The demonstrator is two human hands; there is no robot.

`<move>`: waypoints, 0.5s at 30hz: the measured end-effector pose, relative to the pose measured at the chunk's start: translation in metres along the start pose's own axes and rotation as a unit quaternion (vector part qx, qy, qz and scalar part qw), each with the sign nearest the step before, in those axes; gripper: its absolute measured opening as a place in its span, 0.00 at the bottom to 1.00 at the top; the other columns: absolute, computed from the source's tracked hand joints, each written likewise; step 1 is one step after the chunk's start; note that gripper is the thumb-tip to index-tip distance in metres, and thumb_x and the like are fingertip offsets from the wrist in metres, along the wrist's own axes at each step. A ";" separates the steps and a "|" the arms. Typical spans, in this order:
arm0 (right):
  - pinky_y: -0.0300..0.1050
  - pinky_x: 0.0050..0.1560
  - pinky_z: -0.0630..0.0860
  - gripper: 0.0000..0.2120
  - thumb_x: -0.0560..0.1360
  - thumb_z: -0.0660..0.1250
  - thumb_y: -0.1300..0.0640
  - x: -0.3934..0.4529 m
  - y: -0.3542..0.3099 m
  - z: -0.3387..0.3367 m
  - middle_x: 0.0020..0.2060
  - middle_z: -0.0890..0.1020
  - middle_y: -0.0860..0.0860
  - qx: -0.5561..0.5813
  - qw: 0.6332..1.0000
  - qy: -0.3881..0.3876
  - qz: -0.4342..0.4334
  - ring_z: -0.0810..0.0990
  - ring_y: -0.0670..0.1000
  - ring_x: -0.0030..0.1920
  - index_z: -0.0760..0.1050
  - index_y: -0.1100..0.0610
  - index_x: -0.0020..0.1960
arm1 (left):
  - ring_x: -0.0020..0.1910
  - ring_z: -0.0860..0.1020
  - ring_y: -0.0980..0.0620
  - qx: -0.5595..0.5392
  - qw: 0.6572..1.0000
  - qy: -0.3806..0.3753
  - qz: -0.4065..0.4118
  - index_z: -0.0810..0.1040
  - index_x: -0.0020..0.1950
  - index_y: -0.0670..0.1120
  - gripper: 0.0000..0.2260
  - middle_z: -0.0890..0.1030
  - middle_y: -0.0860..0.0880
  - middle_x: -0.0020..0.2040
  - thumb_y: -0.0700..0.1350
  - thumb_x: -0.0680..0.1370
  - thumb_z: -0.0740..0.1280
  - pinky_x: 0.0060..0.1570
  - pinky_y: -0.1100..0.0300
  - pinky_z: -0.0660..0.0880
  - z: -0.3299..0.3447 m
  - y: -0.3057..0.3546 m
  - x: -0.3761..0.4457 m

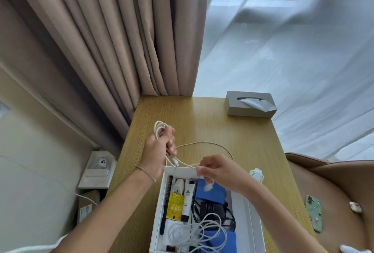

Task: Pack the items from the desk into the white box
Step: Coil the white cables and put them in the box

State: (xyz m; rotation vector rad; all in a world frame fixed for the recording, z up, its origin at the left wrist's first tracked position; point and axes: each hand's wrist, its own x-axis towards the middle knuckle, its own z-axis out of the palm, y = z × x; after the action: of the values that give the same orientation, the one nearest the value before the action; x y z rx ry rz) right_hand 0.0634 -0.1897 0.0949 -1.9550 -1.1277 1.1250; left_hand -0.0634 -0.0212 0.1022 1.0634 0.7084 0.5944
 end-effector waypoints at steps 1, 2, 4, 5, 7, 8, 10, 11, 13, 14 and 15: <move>0.48 0.43 0.77 0.10 0.80 0.67 0.47 -0.005 0.006 -0.006 0.35 0.84 0.48 0.001 1.000 -0.005 0.004 0.79 0.47 0.34 0.81 0.51 0.45 | 0.24 0.67 0.56 0.010 1.000 0.000 0.003 0.75 0.44 0.45 0.10 0.69 0.51 0.30 0.46 0.83 0.63 0.25 0.62 0.69 -0.006 -0.001 0.001; 0.48 0.44 0.76 0.07 0.79 0.69 0.50 -0.010 0.011 -0.014 0.36 0.85 0.49 0.004 1.000 -0.009 0.005 0.79 0.49 0.35 0.82 0.51 0.45 | 0.24 0.66 0.56 0.024 1.000 0.000 0.004 0.75 0.43 0.45 0.10 0.69 0.51 0.30 0.47 0.83 0.63 0.24 0.63 0.68 -0.011 -0.002 0.002; 0.45 0.47 0.78 0.03 0.79 0.70 0.57 -0.016 0.018 -0.029 0.38 0.86 0.51 0.031 0.999 -0.011 0.001 0.82 0.52 0.39 0.83 0.54 0.47 | 0.24 0.65 0.57 0.055 0.998 -0.011 -0.011 0.75 0.44 0.45 0.13 0.71 0.52 0.31 0.53 0.81 0.65 0.24 0.64 0.67 -0.017 -0.006 0.002; 0.44 0.49 0.79 0.03 0.78 0.70 0.60 -0.018 0.019 -0.034 0.38 0.86 0.52 0.060 0.998 -0.008 -0.005 0.83 0.51 0.40 0.83 0.56 0.49 | 0.24 0.65 0.57 0.077 0.996 -0.024 -0.025 0.74 0.45 0.45 0.15 0.71 0.51 0.32 0.57 0.79 0.66 0.24 0.64 0.67 -0.017 -0.008 0.001; 0.45 0.50 0.79 0.04 0.78 0.69 0.65 -0.018 0.017 -0.039 0.37 0.84 0.53 0.132 0.991 0.012 -0.028 0.82 0.51 0.40 0.82 0.61 0.51 | 0.25 0.66 0.58 0.127 0.988 -0.065 -0.053 0.73 0.50 0.44 0.23 0.72 0.50 0.35 0.64 0.72 0.67 0.26 0.65 0.67 -0.012 -0.015 -0.005; 0.44 0.48 0.79 0.03 0.78 0.69 0.66 -0.017 0.013 -0.038 0.36 0.83 0.53 0.164 0.985 0.030 -0.042 0.81 0.51 0.39 0.81 0.62 0.51 | 0.26 0.66 0.58 0.144 0.983 -0.090 -0.067 0.73 0.53 0.44 0.29 0.73 0.49 0.37 0.68 0.69 0.67 0.27 0.65 0.68 -0.007 -0.019 -0.010; 0.43 0.45 0.78 0.02 0.77 0.70 0.67 -0.012 0.006 -0.031 0.35 0.82 0.53 0.192 0.976 0.079 -0.061 0.79 0.51 0.37 0.81 0.63 0.49 | 0.27 0.67 0.58 0.179 0.969 -0.151 -0.078 0.73 0.54 0.44 0.38 0.75 0.49 0.39 0.75 0.62 0.67 0.29 0.64 0.69 0.003 -0.025 -0.019; 0.42 0.43 0.78 0.01 0.76 0.71 0.66 -0.009 0.001 -0.025 0.35 0.82 0.52 0.184 0.975 0.107 -0.067 0.79 0.50 0.36 0.80 0.63 0.48 | 0.28 0.67 0.58 0.198 0.960 -0.185 -0.074 0.73 0.52 0.44 0.40 0.75 0.51 0.38 0.77 0.59 0.67 0.30 0.63 0.69 0.008 -0.029 -0.024; 0.43 0.40 0.79 0.02 0.75 0.73 0.65 -0.003 -0.005 -0.013 0.35 0.82 0.50 0.153 0.972 0.162 -0.073 0.79 0.48 0.33 0.80 0.61 0.45 | 0.30 0.69 0.59 0.215 0.942 -0.247 -0.074 0.75 0.51 0.44 0.39 0.76 0.55 0.37 0.76 0.59 0.70 0.33 0.66 0.70 0.014 -0.034 -0.034; 0.45 0.39 0.80 0.03 0.74 0.75 0.63 -0.001 -0.008 -0.007 0.35 0.83 0.49 0.135 0.971 0.185 -0.073 0.80 0.48 0.32 0.80 0.59 0.44 | 0.30 0.71 0.60 0.210 0.937 -0.266 -0.081 0.76 0.55 0.44 0.35 0.76 0.54 0.38 0.71 0.63 0.73 0.34 0.66 0.71 0.016 -0.038 -0.037; 0.48 0.40 0.81 0.05 0.74 0.76 0.61 0.001 -0.009 -0.002 0.36 0.84 0.49 0.114 0.970 0.204 -0.071 0.82 0.49 0.33 0.80 0.57 0.42 | 0.31 0.72 0.59 0.198 0.936 -0.276 -0.091 0.76 0.59 0.44 0.29 0.76 0.52 0.39 0.63 0.68 0.75 0.34 0.66 0.71 0.017 -0.040 -0.039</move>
State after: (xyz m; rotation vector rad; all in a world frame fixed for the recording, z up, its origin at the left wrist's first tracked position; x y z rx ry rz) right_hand 0.0616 -0.1853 0.1027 -1.7863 -0.8593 0.6990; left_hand -0.0711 -0.0749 0.0794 1.4403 0.4247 -0.0276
